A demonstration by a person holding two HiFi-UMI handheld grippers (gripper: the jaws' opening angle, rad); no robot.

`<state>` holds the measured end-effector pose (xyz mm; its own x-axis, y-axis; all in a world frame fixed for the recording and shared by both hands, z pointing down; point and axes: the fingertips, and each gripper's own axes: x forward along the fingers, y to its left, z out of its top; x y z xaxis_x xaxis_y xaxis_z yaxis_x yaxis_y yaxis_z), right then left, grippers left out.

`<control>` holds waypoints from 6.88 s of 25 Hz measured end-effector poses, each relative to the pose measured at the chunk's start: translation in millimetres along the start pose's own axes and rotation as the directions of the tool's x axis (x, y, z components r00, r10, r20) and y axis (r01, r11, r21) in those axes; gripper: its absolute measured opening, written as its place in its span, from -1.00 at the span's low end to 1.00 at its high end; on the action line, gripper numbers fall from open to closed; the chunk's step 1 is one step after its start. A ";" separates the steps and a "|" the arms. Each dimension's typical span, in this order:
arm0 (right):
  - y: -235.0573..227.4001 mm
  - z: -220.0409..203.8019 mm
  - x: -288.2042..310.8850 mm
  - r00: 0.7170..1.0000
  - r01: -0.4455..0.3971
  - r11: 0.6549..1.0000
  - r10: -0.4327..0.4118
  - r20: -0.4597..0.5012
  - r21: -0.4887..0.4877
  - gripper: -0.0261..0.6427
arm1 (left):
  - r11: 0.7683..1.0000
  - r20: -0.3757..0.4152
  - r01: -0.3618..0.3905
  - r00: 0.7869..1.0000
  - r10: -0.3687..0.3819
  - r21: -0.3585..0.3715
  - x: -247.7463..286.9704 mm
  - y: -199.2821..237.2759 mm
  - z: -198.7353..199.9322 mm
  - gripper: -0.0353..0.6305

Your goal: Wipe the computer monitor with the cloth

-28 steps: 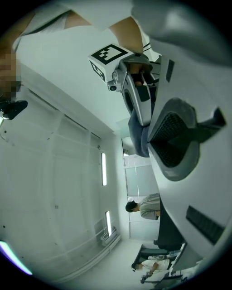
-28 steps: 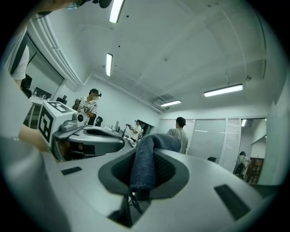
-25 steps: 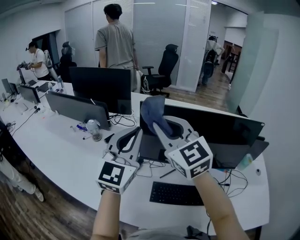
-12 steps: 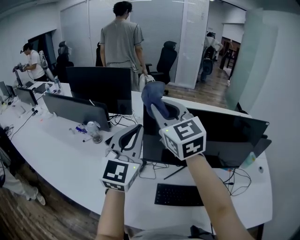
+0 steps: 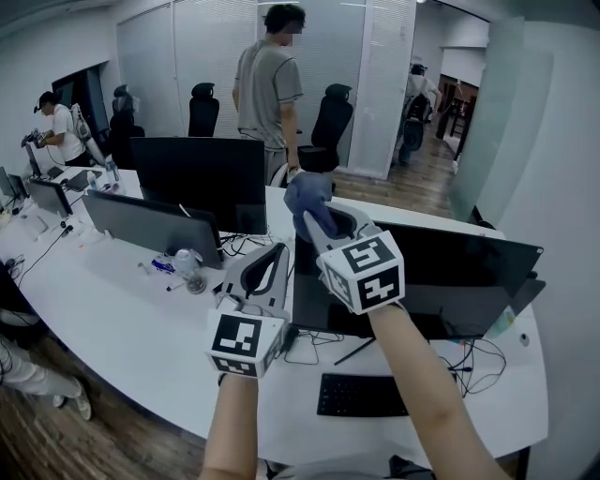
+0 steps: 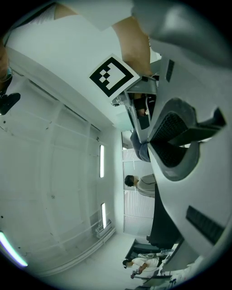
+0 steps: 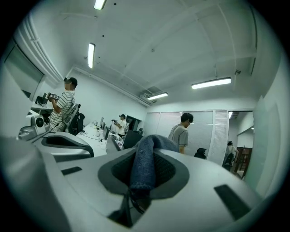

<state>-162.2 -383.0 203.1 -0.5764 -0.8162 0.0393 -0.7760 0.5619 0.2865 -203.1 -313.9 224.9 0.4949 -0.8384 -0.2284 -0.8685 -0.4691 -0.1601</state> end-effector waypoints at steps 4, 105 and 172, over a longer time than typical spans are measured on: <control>-2.5 -7.1 5.0 0.999 0.029 0.999 -0.029 -0.015 -0.019 -0.72 | 1.000 0.010 0.008 1.000 -0.008 -0.001 8.0 0.3 0.9 -0.88; -170.3 -63.5 -151.4 0.995 0.101 0.945 -0.103 -0.010 0.312 -0.72 | 0.999 -0.056 0.038 0.998 -0.037 0.029 77.2 -197.1 16.0 -0.88; -312.7 -110.1 -297.0 0.985 0.171 0.937 -0.171 -0.027 0.304 -0.72 | 0.986 -0.074 0.164 0.984 -0.161 0.041 148.0 -386.2 21.7 -0.88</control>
<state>279.9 -331.1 207.2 -0.4286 -0.9034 0.0152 -0.9035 0.4284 -0.0154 206.1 -250.8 232.1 0.6250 -0.7700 -0.1280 -0.7734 -0.5887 -0.2352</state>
